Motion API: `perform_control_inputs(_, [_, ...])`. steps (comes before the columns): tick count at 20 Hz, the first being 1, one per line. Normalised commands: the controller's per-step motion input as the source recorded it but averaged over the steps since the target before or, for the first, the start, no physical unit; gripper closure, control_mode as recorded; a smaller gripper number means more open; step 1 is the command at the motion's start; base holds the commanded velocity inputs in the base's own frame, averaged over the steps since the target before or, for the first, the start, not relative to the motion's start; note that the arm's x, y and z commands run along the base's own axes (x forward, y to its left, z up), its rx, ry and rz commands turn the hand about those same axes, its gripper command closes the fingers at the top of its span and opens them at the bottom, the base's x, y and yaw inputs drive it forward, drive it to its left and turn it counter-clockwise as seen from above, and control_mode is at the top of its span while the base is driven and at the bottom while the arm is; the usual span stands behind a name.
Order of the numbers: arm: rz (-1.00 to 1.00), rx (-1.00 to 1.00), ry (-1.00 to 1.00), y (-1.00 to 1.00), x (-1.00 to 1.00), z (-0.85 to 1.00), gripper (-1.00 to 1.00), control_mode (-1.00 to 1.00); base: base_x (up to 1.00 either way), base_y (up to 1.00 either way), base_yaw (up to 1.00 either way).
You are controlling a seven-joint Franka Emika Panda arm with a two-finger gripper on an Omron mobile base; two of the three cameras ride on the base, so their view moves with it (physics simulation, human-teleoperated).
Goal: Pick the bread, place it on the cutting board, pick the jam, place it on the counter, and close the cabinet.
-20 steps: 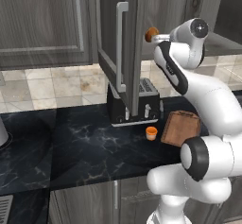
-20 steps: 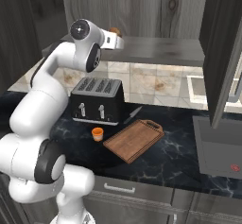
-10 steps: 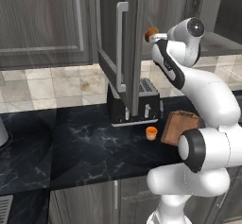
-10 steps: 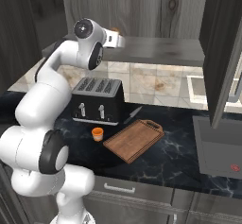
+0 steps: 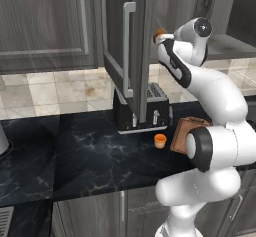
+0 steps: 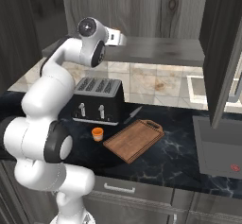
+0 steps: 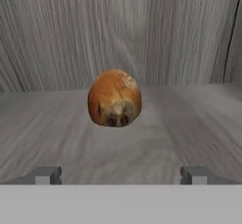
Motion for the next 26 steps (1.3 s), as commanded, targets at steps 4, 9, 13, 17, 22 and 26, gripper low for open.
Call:
perform_control_inputs(4, [0.01, 0.00, 0.00, 0.00, 0.25, 0.00, -1.00, -1.00, 0.00, 0.00, 0.00])
perform_control_inputs(9, [0.00, 0.00, 0.00, 0.00, 0.28, 0.00, -1.00, -1.00, 0.00, 0.00, 0.00])
perform_control_inputs(13, [0.00, 0.00, 0.00, 0.00, 0.31, 0.00, -1.00, -1.00, 0.00, 0.00, 0.00])
perform_control_inputs(17, [0.00, 0.00, 0.00, 0.00, 0.29, 0.00, -1.00, -1.00, 0.00, 0.00, 0.00])
perform_control_inputs(22, [0.00, 0.00, 0.00, 0.00, 0.32, 0.00, -1.00, -1.00, 0.00, 0.00, 0.00])
perform_control_inputs(26, [0.00, 0.00, 0.00, 0.00, 0.32, 0.00, -1.00, -1.00, 0.00, 0.00, 0.00])
